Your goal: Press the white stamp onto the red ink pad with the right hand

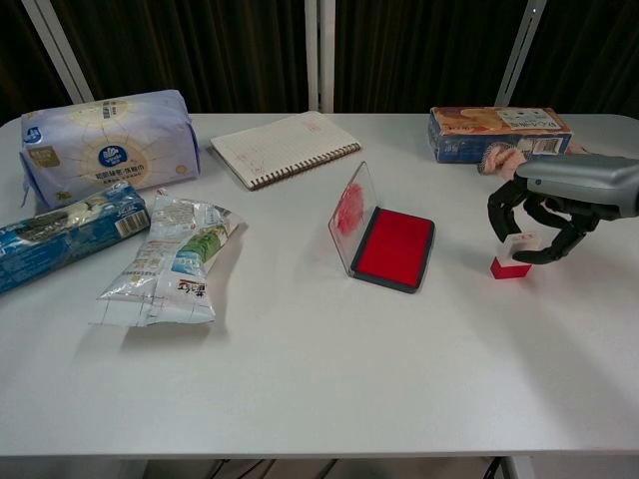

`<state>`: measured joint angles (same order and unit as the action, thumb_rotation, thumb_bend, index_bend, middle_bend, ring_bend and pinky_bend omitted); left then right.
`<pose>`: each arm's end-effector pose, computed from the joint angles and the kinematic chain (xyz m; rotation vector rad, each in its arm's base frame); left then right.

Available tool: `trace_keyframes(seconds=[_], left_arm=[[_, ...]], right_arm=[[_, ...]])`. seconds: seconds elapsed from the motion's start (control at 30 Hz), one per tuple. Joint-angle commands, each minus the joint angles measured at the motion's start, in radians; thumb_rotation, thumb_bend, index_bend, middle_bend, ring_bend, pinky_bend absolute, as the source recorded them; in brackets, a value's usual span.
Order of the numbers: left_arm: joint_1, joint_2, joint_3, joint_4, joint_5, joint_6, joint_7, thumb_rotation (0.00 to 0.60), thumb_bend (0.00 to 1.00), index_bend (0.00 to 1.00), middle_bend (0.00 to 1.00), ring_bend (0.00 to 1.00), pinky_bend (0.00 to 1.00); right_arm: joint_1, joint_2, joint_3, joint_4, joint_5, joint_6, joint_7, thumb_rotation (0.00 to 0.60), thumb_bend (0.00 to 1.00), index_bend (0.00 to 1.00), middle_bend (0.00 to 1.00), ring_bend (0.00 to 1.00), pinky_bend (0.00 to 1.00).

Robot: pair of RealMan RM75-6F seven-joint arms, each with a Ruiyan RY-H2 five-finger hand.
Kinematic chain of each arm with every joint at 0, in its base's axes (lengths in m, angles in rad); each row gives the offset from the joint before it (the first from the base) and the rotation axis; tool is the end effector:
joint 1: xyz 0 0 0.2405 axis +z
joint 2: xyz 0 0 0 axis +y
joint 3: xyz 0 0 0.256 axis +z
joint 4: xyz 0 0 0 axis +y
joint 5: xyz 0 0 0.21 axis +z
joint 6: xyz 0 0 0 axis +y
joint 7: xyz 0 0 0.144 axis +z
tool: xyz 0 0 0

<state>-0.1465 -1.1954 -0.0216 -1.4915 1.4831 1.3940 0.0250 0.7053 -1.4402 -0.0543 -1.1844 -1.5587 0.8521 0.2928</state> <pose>-0.3264 0.1960 0.1313 -1.4848 -0.9045 -0.8155 -0.2492 -0.3342 0.0041 2.0969 -1.0479 0.7712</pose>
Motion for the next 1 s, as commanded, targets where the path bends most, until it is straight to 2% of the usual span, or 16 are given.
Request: trace_keyframes(seconds=[0.03,0.43,0.7,1.0], left_arm=[[0.0,0.0,0.0,0.0,0.0,0.0,0.0,0.049,0.02,0.0,0.07,0.08,0.17],[-0.001,0.001,0.0,-0.001,-0.001,-0.002,0.001,0.047,0.02,0.0,0.06,0.08,0.17],[-0.002,0.001,0.0,-0.002,-0.002,-0.003,0.001,0.05,0.02,0.0,0.06,0.08,0.17],[-0.001,0.002,0.001,-0.004,-0.002,-0.001,0.003,0.05,0.02,0.0,0.06,0.08,0.17]], right_arm=[[0.0,0.001,-0.001,0.0,-0.002,0.0,0.002,0.6,0.32,0.66,0.52,0.79,1.0],[0.001,0.01,-0.001,-0.004,-0.007,0.002,0.008,0.6,0.32,0.6,0.45,0.79,1.0],[0.0,0.016,-0.002,-0.007,-0.012,0.008,0.014,0.6,0.31,0.47,0.35,0.79,1.0],[0.004,0.021,-0.005,-0.013,-0.019,0.006,0.017,0.6,0.3,0.39,0.32,0.79,1.0]])
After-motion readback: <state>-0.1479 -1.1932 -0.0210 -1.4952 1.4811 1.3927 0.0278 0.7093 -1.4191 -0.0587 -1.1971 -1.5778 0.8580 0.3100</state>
